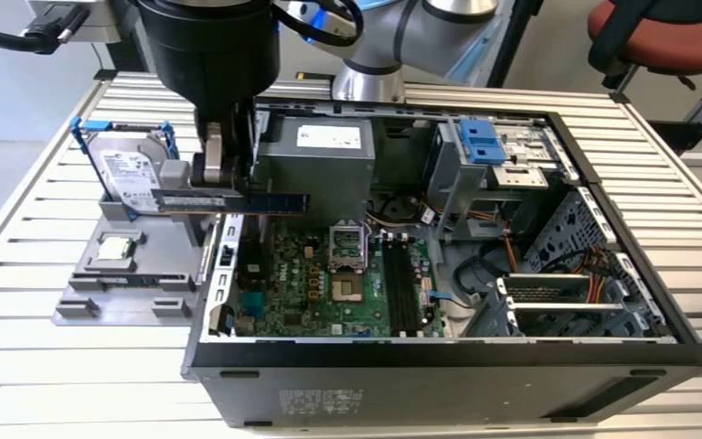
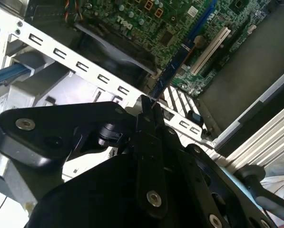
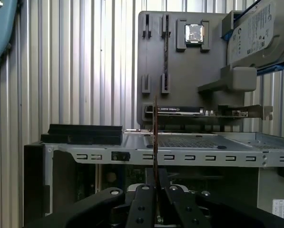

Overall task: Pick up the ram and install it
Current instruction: 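Pick up the ram and move it above insertion slot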

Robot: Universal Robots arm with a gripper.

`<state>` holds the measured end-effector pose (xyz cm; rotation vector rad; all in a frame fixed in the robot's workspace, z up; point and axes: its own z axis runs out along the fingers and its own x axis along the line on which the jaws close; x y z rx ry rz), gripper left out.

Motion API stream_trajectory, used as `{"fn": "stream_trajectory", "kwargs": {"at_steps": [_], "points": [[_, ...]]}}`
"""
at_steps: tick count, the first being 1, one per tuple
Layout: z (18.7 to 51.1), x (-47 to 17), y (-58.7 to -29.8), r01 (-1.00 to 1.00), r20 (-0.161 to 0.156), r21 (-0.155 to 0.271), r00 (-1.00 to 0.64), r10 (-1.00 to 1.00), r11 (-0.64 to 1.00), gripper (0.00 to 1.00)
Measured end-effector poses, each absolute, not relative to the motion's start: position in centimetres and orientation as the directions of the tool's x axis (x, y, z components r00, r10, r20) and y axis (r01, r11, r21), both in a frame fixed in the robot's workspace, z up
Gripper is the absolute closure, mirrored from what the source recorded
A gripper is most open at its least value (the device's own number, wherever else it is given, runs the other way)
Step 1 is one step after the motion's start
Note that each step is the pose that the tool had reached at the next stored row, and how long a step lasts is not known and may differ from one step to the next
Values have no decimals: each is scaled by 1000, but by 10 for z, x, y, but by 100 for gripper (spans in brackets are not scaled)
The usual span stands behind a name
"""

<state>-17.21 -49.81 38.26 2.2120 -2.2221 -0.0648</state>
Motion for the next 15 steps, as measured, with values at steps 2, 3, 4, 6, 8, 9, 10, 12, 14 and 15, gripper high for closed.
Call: {"fn": "stream_trajectory", "kwargs": {"at_steps": [2, 3, 4, 6, 8, 9, 10, 12, 14, 15], "points": [[383, -168, -498, -999, -25, 33, -5, -1000, 4, 100], [383, -167, -498, -999, -25, 33, -5, -1000, 4, 100], [383, -165, -498, -999, -25, 33, -5, -1000, 4, 100], [383, -161, -498, -999, -25, 33, -5, -1000, 4, 100], [383, -157, -498, -999, -25, 33, -7, -1000, 6, 100], [383, -154, -498, -999, -25, 33, -7, -1000, 6, 100], [383, -151, -498, -999, -25, 34, -7, -1000, 6, 100], [383, -146, -498, -999, -25, 34, -7, -1000, 6, 100], [383, -142, -498, -999, -25, 34, -10, -1000, 9, 100], [383, -140, -498, -999, -25, 35, -13, -1000, 12, 100]]}}
